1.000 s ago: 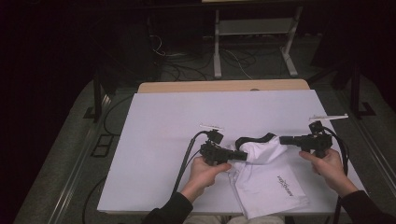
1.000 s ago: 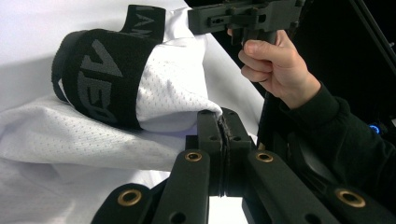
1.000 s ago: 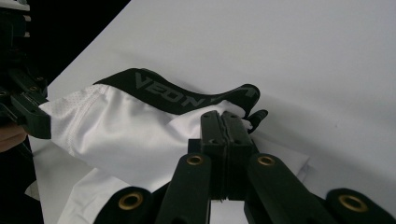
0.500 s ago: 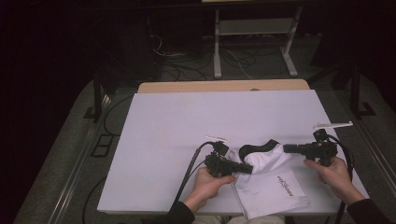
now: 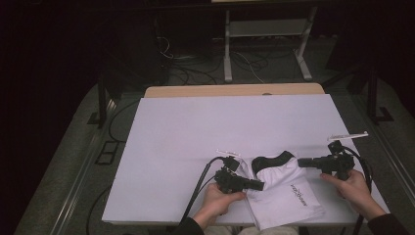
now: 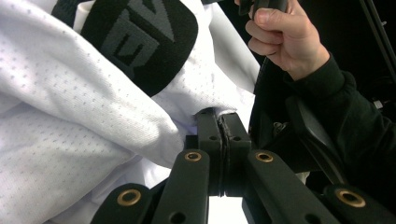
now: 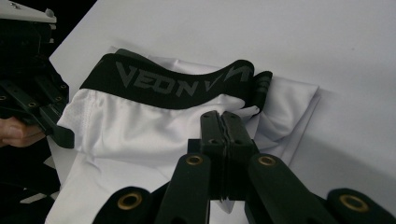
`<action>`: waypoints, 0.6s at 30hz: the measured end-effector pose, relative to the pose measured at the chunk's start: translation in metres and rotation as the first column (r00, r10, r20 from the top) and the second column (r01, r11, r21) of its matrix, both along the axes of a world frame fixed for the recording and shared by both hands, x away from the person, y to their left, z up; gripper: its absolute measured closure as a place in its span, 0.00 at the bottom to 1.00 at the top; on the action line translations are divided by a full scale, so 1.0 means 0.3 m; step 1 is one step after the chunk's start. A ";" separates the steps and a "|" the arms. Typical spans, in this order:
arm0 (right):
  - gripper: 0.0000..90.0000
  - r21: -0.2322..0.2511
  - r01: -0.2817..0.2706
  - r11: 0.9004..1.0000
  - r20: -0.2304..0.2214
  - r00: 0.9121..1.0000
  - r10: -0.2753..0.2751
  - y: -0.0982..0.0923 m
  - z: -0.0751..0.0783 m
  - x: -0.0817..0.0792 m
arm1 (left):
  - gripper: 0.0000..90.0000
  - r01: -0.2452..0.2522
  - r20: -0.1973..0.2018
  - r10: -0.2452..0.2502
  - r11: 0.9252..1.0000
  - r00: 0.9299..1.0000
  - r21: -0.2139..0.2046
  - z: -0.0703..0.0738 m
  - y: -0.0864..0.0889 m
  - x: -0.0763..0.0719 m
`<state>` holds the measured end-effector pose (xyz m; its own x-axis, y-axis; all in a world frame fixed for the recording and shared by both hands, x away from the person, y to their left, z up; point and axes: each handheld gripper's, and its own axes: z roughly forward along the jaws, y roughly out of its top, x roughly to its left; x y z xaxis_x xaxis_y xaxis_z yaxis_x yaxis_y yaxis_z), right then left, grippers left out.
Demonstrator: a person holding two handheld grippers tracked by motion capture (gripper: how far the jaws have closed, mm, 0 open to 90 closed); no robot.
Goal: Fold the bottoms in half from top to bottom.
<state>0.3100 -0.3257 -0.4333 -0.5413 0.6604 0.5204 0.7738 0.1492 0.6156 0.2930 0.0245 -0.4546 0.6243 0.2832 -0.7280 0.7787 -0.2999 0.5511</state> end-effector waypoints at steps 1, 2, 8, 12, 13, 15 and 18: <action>0.96 0.001 -0.002 1.000 -0.006 1.000 0.002 0.000 0.000 0.000 | 0.98 0.001 0.002 -0.001 1.000 1.000 0.002 0.000 -0.001 0.000; 0.96 0.002 -0.002 1.000 -0.013 1.000 0.002 0.001 0.000 -0.001 | 0.98 0.000 0.003 -0.001 1.000 1.000 0.004 0.000 -0.003 -0.001; 0.77 0.003 -0.008 1.000 -0.029 1.000 0.008 0.002 0.010 -0.003 | 0.98 0.003 0.012 -0.003 1.000 1.000 0.015 0.000 -0.008 -0.003; 0.64 -0.010 -0.007 1.000 -0.010 1.000 0.007 0.010 0.031 0.003 | 0.98 0.004 0.019 -0.005 1.000 1.000 0.026 0.000 -0.012 -0.006; 0.61 -0.010 -0.007 1.000 -0.005 1.000 0.007 0.012 0.034 0.006 | 0.98 0.005 0.019 -0.006 1.000 1.000 0.027 0.000 -0.013 -0.007; 0.57 -0.005 -0.009 1.000 0.000 1.000 0.009 0.015 0.044 0.019 | 0.98 0.007 0.018 -0.008 1.000 1.000 0.029 -0.001 -0.014 -0.006; 0.55 -0.014 -0.005 1.000 0.002 1.000 0.006 0.026 0.052 0.048 | 0.98 0.009 0.019 -0.009 0.999 1.000 0.032 -0.001 -0.014 -0.006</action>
